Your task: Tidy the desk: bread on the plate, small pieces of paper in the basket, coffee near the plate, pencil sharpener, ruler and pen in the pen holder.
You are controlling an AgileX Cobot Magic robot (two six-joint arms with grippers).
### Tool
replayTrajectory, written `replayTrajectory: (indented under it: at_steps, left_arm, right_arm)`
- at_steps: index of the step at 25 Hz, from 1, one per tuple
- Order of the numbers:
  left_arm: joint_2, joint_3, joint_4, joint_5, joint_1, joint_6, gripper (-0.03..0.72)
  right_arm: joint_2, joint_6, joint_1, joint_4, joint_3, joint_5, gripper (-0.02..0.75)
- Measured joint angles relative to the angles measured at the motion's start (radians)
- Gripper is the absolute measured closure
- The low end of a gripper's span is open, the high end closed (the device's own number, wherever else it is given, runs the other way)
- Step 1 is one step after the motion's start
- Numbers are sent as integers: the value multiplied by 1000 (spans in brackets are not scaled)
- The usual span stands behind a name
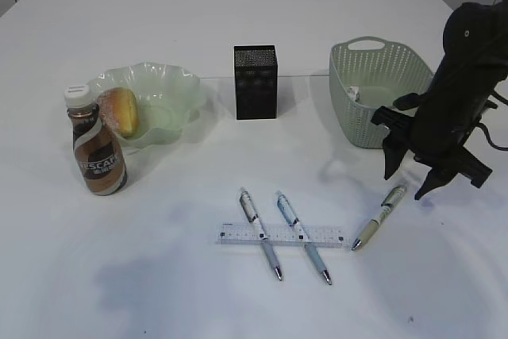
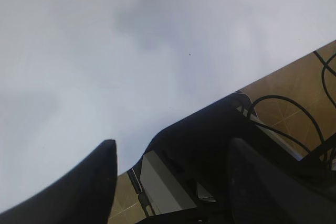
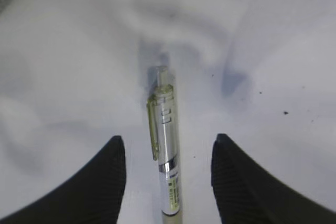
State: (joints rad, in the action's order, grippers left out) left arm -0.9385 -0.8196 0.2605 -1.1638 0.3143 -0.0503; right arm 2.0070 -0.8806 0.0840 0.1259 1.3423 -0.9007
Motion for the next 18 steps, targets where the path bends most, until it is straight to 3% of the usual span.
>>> replayTrajectory:
  at_steps: [14, 18]
  left_arm:
    - [0, 0, 2, 0, 0, 0, 222]
    - [0, 0, 2, 0, 0, 0, 222]
  right_arm:
    - [37, 22, 23, -19, 3, -7, 341]
    - [37, 117, 23, -19, 27, -43, 341]
